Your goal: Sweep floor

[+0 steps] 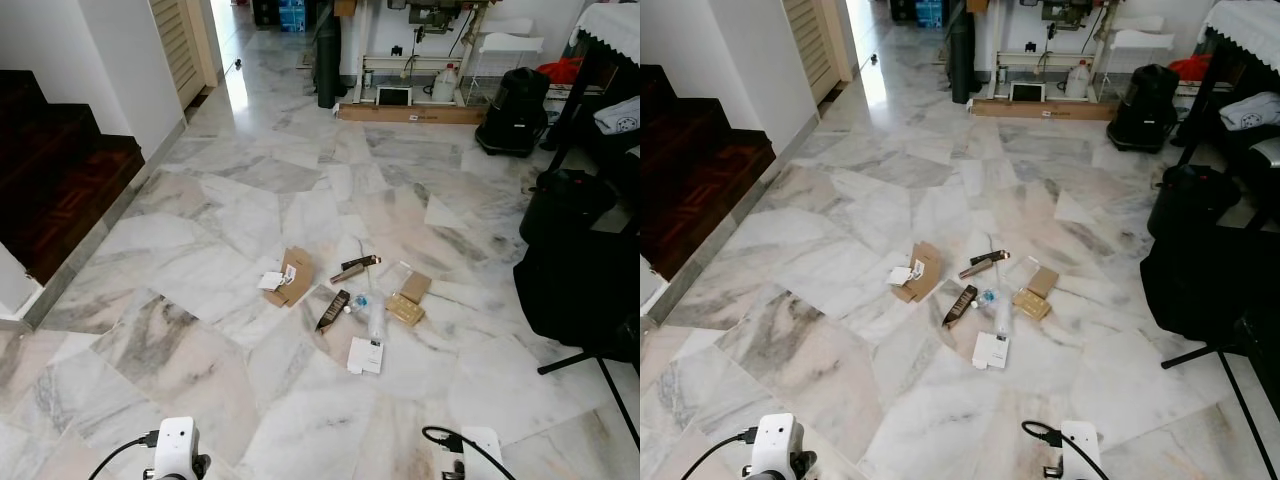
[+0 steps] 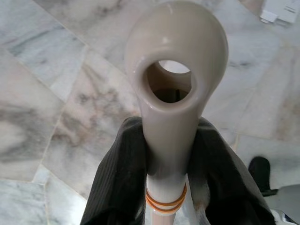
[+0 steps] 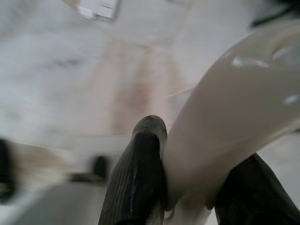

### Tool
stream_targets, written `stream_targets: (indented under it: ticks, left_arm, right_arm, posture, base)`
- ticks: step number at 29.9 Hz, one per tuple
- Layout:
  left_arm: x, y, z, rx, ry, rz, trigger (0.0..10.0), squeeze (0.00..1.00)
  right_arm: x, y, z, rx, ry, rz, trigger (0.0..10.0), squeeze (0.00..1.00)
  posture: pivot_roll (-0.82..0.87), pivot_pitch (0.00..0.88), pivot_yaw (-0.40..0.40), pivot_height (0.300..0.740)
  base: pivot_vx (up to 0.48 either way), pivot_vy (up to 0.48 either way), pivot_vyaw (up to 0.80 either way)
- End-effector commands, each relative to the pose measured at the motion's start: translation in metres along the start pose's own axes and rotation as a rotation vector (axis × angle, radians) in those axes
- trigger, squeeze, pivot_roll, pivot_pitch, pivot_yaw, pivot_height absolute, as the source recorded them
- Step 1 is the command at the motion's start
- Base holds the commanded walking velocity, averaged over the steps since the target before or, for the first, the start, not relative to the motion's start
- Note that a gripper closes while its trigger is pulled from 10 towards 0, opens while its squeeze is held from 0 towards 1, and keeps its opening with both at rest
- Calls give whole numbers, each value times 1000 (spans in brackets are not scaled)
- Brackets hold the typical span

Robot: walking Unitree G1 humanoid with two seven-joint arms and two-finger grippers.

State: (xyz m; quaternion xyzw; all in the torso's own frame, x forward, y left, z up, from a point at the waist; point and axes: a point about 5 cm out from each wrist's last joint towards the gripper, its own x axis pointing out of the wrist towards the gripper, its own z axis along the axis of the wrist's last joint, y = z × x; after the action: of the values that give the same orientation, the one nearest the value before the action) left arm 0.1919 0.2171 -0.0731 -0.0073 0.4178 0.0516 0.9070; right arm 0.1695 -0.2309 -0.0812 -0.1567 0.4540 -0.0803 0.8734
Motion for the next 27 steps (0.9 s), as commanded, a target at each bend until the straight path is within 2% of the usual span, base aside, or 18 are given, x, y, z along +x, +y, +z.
stream_targets:
  ticks: [1,4,6,8,10,12,14,16,17,20,23,24,27]
  left_arm:
    - [-1,13,7,49,-28,31,10000,0]
    - [0,23,23,91,-84,47,10000,0]
    - [0,34,51,129,-178,67,10000,0]
    - [0,40,77,145,-268,95,10000,0]
    - [-2,42,100,155,-350,111,10000,0]
    - [-10,44,150,162,-528,161,10000,0]
    - [-13,41,164,162,-583,172,10000,0]
    - [-14,41,167,162,-599,174,10000,0]
    - [-21,33,193,144,-712,178,10000,0]
    - [-27,20,210,131,-800,150,10000,0]
    - [-31,4,218,108,-854,92,10000,0]
    - [-31,4,218,108,-854,92,10000,0]
    - [-32,-9,217,89,-878,48,10000,0]
  right_arm:
    - [2,-18,7,-129,-41,-59,10000,0]
    - [5,-38,24,-116,-93,-134,10000,0]
    - [7,-59,57,-76,-207,-211,10000,0]
    - [6,-68,83,-70,-290,-251,10000,0]
    - [5,-73,100,-50,-345,-274,10000,0]
    - [0,-74,132,25,-453,-283,10000,0]
    - [-1,-72,140,51,-484,-285,10000,0]
    - [-2,-72,142,61,-492,-287,10000,0]
    - [-7,-73,160,63,-570,-317,10000,0]
    - [-13,-75,173,55,-649,-356,10000,0]
    - [-20,-77,181,58,-719,-408,10000,0]
    - [-20,-77,181,58,-719,-408,10000,0]
    - [-24,-79,180,145,-765,-438,10000,0]
  posture:
    - [-109,0,11,740]
    - [-109,0,11,740]
    - [-109,0,11,740]
    - [-115,0,11,740]
    - [-115,0,11,740]
    - [-108,0,5,740]
    - [-105,0,4,740]
    - [-103,0,3,740]
    - [-104,0,4,740]
    - [-104,0,4,740]
    - [-110,0,3,740]
    - [-110,0,3,740]
    - [-109,0,2,740]
  base:
    - [0,0,0]
    - [0,0,0]
    - [0,0,0]
    - [0,0,0]
    - [0,0,0]
    - [0,0,0]
    - [0,0,0]
    - [0,0,0]
    - [0,0,0]
    - [0,0,0]
    - [0,0,0]
    - [0,0,0]
    - [0,0,0]
